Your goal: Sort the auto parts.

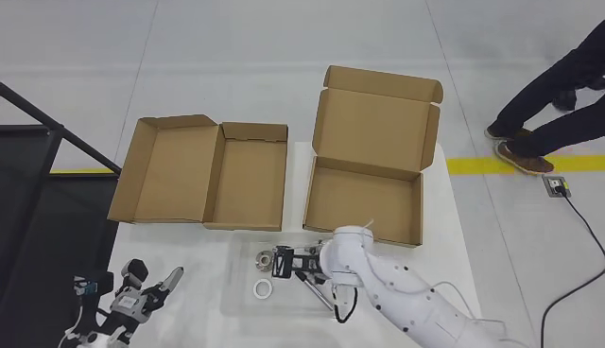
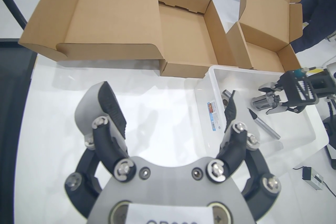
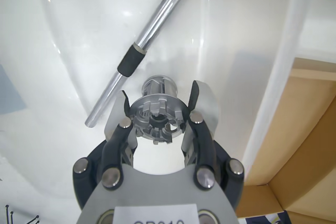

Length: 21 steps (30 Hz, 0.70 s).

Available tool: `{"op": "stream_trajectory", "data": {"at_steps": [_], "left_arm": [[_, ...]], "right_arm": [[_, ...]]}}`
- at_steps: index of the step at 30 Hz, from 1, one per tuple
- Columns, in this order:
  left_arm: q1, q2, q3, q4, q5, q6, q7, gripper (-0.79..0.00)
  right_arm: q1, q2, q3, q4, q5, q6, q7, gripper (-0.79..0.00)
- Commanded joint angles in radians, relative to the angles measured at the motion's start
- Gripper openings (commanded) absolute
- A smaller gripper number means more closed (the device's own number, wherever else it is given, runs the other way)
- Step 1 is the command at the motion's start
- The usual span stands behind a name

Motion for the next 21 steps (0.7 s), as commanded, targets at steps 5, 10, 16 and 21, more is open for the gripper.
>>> {"op": "stream_trajectory", "data": {"at_steps": [5, 10, 16, 21], "left_arm": [[-0.012, 0.000, 0.006, 0.010, -0.004, -0.005, -0.022, 0.000], [-0.018, -0.001, 0.018, 0.015, 0.013, -0.001, -0.022, 0.000], [-0.017, -0.002, 0.022, 0.014, 0.023, 0.002, -0.017, 0.000], [-0.005, -0.003, 0.015, 0.002, 0.025, 0.008, -0.006, 0.000]], "right_arm": [[-0.163, 0.065, 0.126, -0.352, -0.083, 0.031, 0.123, -0.785], [-0.258, 0.095, 0.227, -0.579, -0.168, 0.118, 0.195, -0.785], [-0.201, 0.091, 0.323, -0.565, -0.156, 0.207, 0.194, -0.785], [-0.020, 0.065, 0.338, -0.316, -0.027, 0.215, 0.166, -0.785]]}}
